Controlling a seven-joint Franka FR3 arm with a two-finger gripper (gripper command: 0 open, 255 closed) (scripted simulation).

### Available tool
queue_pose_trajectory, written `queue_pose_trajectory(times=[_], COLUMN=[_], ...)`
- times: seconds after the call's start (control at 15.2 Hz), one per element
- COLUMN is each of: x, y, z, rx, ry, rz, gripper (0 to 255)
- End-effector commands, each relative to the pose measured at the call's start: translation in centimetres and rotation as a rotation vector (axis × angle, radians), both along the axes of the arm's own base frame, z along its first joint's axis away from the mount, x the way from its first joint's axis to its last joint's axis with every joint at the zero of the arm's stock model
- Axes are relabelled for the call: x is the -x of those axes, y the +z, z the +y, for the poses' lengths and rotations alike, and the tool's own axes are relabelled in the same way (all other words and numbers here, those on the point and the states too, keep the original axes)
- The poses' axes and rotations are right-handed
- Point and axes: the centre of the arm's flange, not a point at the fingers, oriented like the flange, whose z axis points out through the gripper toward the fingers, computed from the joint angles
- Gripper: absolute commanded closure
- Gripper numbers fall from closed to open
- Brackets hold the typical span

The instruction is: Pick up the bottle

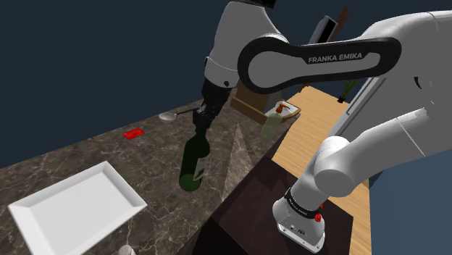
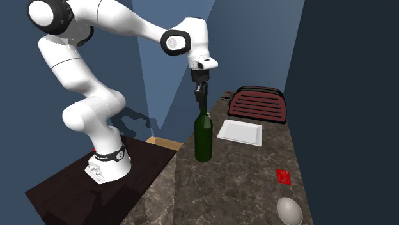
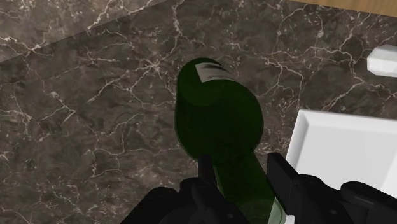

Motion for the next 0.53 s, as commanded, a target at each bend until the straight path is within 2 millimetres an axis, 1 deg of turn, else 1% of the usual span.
queue_pose_trajectory(times=[0.0,0.4,0.46], x=[0.02,-0.07,-0.07], y=[-0.08,-0.03,0.5], z=[0.01,-0.05,-0.05], rx=[0.0,0.0,0.0], ry=[0.0,0.0,0.0], rz=[0.001,0.001,0.001], gripper=[255,255,255])
